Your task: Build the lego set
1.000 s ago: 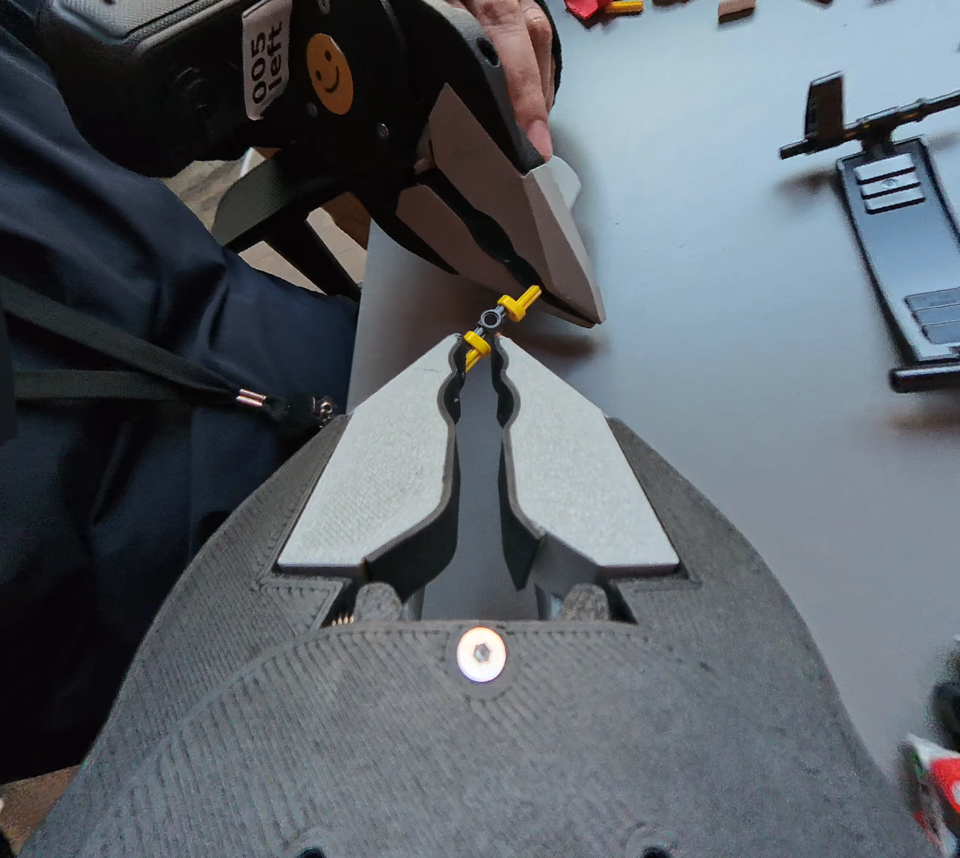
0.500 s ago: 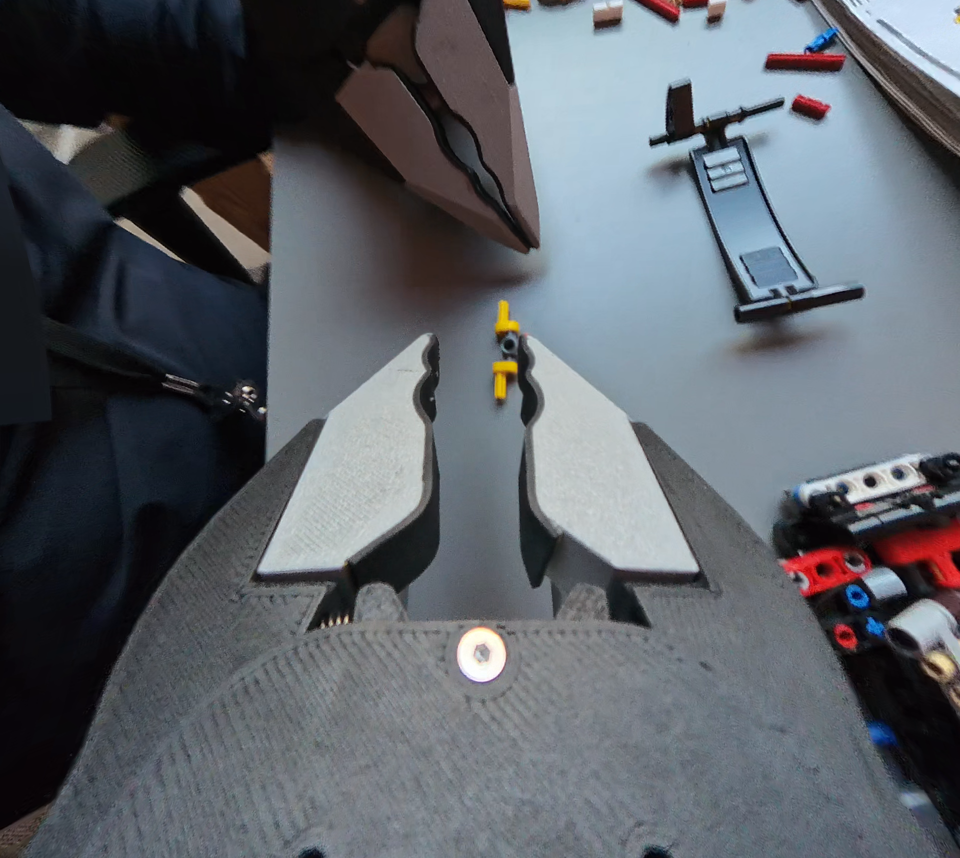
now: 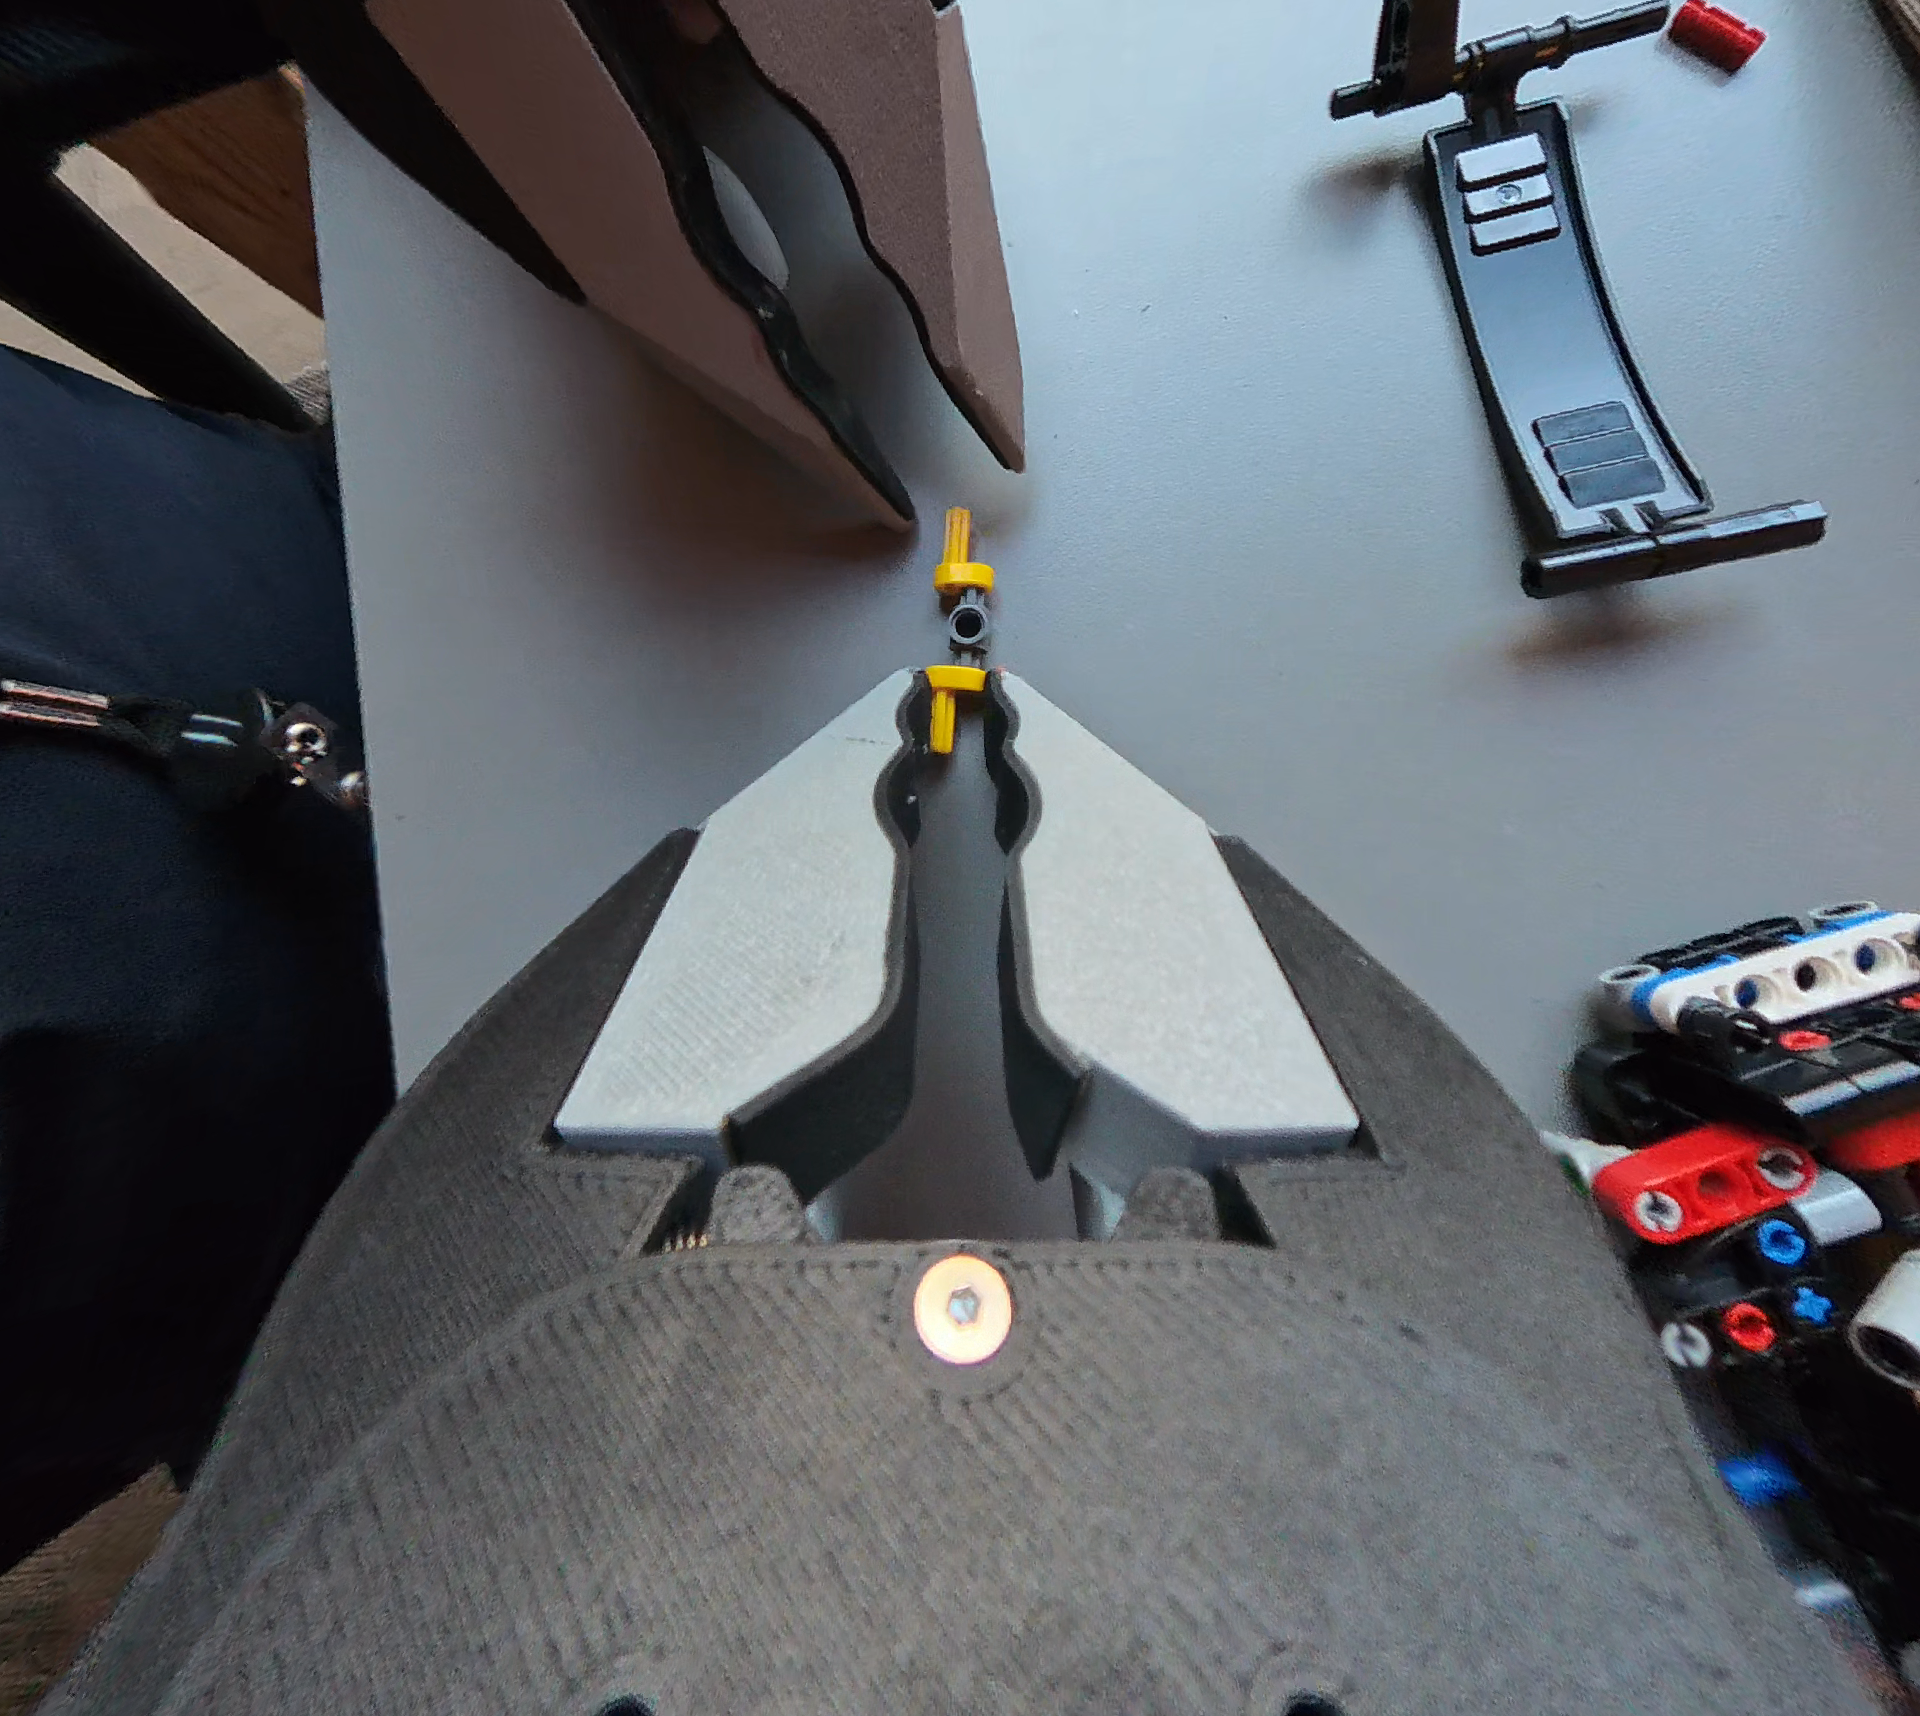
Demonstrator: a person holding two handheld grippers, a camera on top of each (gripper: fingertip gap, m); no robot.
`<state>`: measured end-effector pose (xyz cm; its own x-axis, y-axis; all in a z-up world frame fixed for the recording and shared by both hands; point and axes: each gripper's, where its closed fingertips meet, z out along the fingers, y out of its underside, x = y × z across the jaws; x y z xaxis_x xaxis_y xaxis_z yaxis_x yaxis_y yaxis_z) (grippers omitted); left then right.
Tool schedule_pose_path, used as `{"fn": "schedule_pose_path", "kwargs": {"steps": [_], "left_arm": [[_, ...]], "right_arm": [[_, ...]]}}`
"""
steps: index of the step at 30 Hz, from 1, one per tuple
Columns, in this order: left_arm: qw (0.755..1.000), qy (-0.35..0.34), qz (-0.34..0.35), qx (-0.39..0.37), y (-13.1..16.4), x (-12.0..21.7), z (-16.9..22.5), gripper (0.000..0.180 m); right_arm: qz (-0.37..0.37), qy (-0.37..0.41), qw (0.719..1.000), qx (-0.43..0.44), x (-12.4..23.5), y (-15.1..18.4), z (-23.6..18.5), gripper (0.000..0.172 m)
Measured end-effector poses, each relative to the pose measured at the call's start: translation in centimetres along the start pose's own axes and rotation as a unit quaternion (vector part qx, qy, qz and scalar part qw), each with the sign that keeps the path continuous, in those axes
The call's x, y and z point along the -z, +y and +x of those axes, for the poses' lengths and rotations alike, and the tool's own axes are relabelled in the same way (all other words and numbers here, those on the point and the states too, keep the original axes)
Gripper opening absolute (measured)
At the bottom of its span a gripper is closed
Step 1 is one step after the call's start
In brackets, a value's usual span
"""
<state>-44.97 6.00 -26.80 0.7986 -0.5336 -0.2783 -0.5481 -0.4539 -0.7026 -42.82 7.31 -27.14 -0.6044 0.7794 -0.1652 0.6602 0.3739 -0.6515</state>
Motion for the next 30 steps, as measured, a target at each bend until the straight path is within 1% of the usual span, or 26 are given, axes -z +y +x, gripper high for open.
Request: {"fn": "schedule_pose_path", "kwargs": {"steps": [4, 8, 11, 13, 17, 18, 22, 24, 30], "left_arm": [[0.999, -0.023, 0.002, -0.041, -0.3, -0.1, 0.3, 0.014], [0.995, -0.046, -0.002, -0.093, -0.3, -0.3, 0.7, 0.003], [0.988, -0.07, -0.004, -0.136, -0.5, -0.2, 0.8, 0.002], [0.985, -0.086, 0.0, -0.15, -0.8, 0.1, 0.6, 0.002], [0.988, -0.083, 0.036, -0.127, -1.7, 1.0, 0.3, 0.002], [0.99, -0.072, 0.054, -0.112, -2.1, 1.3, 0.3, 0.002], [0.99, 0.001, 0.133, -0.043, -3.9, 2.8, 1.0, 0.002], [0.986, 0.031, 0.16, -0.02, -4.6, 3.4, 1.3, 0.001], [0.978, 0.091, 0.188, 0.011, -5.3, 4.1, 2.4, 0.001]], "right_arm": [[0.016, -0.031, 0.999, -0.028, 0.0, -0.6, -0.6, 0.007], [0.031, -0.059, 0.996, -0.059, 0.3, -1.1, -0.8, 0.007], [0.052, -0.08, 0.993, -0.074, 0.8, -1.5, -1.0, 0.007], [0.07, -0.09, 0.991, -0.068, 1.2, -1.9, -1.2, 0.008], [0.107, -0.082, 0.991, -0.015, 2.9, -2.8, -1.3, 0.033], [0.121, -0.077, 0.99, 0.003, 3.6, -3.1, -1.3, 0.035], [0.185, -0.066, 0.978, 0.064, 5.8, -4.6, -2.2, 0.037], [0.196, -0.059, 0.974, 0.098, 5.8, -5.0, -2.9, 0.034], [0.151, 0.002, 0.971, 0.183, 3.4, -4.5, -3.5, 0.024]]}}
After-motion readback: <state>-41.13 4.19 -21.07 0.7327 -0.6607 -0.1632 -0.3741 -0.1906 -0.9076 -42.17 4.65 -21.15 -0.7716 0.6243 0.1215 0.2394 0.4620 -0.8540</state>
